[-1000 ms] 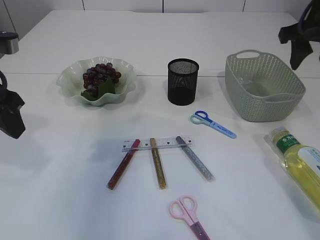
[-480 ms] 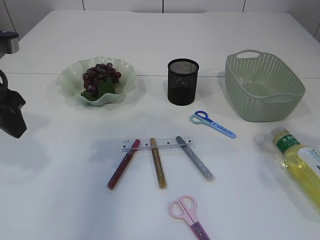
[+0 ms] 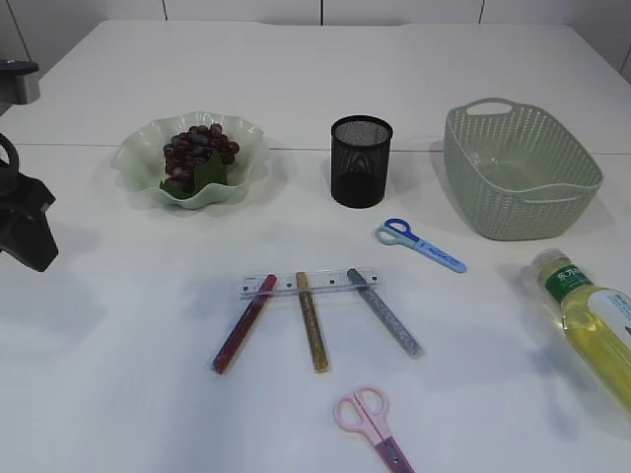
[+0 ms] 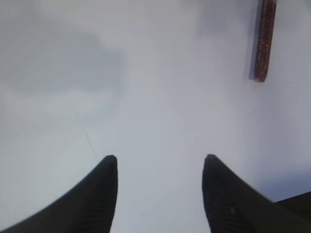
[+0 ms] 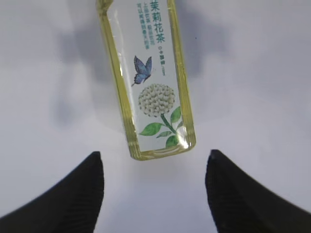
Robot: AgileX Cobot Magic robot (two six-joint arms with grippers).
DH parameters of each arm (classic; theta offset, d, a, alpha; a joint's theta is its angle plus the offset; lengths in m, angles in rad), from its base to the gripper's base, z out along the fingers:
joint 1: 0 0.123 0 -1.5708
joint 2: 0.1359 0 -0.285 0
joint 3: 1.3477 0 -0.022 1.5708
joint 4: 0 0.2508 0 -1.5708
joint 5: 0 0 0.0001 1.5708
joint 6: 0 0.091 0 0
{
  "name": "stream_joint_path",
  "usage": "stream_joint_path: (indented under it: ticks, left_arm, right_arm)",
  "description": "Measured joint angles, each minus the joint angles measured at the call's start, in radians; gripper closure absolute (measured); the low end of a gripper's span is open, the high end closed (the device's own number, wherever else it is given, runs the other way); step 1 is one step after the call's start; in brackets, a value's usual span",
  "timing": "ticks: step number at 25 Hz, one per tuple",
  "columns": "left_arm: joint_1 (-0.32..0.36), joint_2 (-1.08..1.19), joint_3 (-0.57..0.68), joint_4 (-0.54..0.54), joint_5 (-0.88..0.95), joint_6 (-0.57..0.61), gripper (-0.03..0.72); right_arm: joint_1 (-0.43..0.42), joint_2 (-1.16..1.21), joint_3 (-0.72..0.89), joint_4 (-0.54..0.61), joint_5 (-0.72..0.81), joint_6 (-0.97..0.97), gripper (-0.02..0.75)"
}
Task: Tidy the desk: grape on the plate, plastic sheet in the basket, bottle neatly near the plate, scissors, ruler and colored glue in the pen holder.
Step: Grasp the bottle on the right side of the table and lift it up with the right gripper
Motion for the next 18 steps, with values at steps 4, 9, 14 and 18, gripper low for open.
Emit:
stream_joint_path:
  ticks: [4, 9, 14, 18]
  left_arm:
    - [0.000, 0.000, 0.000, 0.000, 0.000, 0.000, 0.284]
    - [0.000, 0.000, 0.000, 0.000, -0.002, 0.000, 0.284]
    - [0.000, 0.000, 0.000, 0.000, -0.002, 0.001, 0.284]
    - [0.000, 0.000, 0.000, -0.002, -0.004, 0.004, 0.284]
  right_arm:
    - [0.000, -0.002, 0.048, 0.000, -0.059, -0.052, 0.136]
    - [0.000, 0.019, 0.092, 0.000, -0.120, -0.084, 0.106]
    - [0.000, 0.057, 0.109, -0.015, -0.157, -0.092, 0.104]
    - [0.000, 0.090, 0.109, -0.023, -0.171, -0.094, 0.104]
